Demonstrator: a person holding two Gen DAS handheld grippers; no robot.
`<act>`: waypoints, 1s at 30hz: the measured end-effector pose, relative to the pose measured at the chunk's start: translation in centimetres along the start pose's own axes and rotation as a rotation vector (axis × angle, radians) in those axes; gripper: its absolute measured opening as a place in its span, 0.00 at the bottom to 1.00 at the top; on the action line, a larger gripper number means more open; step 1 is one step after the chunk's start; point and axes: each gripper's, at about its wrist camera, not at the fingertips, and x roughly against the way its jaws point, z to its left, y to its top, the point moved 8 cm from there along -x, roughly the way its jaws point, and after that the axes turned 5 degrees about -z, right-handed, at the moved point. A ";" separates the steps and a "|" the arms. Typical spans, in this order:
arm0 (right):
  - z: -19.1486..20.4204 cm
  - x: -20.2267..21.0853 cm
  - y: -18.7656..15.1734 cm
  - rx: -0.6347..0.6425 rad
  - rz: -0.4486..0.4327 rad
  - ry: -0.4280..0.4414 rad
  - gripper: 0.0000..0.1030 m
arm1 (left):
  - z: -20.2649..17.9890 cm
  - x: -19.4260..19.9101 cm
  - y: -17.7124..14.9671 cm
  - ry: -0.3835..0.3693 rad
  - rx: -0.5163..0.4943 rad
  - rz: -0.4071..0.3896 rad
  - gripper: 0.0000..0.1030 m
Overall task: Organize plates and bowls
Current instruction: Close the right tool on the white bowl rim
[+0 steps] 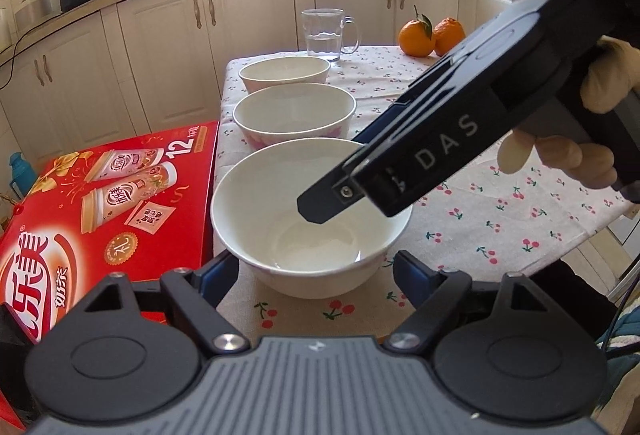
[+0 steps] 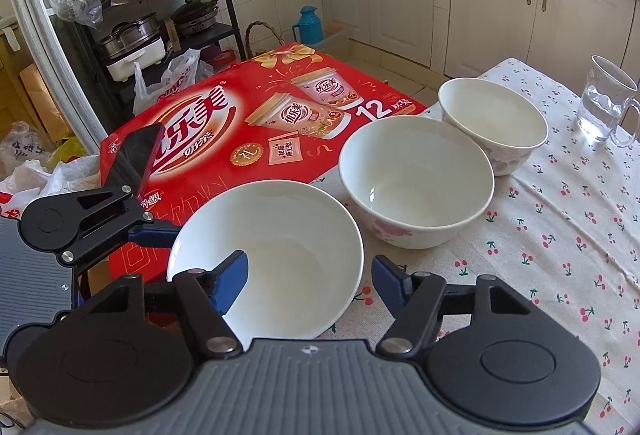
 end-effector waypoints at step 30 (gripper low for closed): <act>-2.2 3.5 -1.5 -0.084 -0.011 -0.001 0.60 | -3.2 -0.3 2.5 -0.103 -0.079 -0.012 0.80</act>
